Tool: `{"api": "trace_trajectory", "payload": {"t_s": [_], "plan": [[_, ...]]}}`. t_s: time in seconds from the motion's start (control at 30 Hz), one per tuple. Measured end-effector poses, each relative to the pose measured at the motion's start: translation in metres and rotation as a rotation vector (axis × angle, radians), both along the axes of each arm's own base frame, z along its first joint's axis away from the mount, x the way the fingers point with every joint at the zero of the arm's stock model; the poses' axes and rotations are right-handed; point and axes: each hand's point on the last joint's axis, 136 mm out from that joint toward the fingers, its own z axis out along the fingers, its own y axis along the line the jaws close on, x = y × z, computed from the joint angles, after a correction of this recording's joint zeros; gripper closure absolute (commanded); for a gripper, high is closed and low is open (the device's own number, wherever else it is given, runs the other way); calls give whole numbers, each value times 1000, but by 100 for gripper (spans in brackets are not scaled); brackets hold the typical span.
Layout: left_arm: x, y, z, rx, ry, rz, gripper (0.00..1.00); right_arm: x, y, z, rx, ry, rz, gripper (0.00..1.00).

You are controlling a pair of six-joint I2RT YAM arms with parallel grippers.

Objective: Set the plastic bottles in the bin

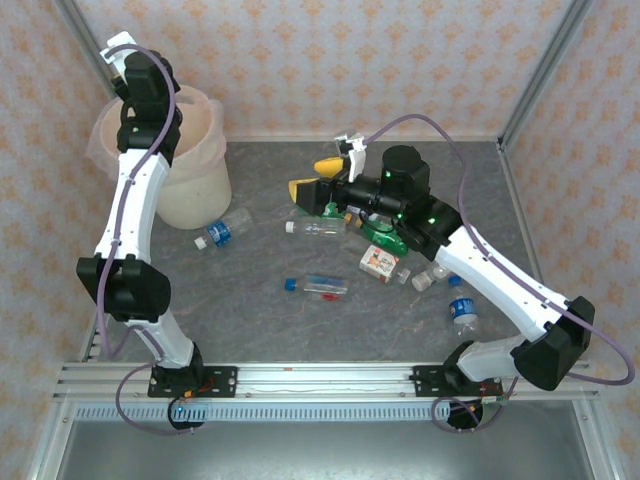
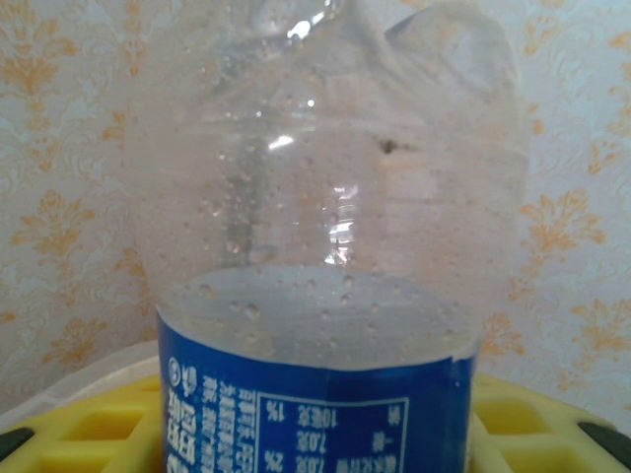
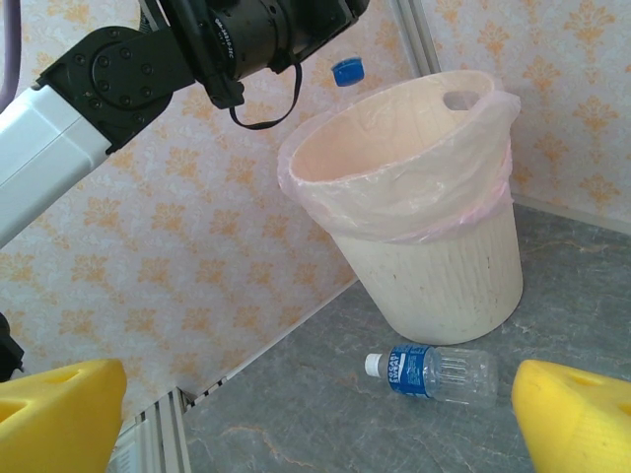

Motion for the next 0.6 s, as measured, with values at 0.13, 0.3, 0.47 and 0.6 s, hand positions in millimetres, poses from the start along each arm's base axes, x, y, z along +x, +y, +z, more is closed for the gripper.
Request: {"api": "trace_trajectory", "payload": {"t_s": [0.13,0.3,0.47,0.6], "plan": [[0,2,-4,-1,16,4,50,1,0,0,0,0,-4,0],[-1,7,-5,-1,18,13,43,2,-1,0,-1,-1,-11,0],[-1,6,-5,-5,16,9,1,2,-1,0,-2,-1,-14,0],[-1,6,-5,-5,17,9,1,2,-1,0,-2,-1,-15,0]]}}
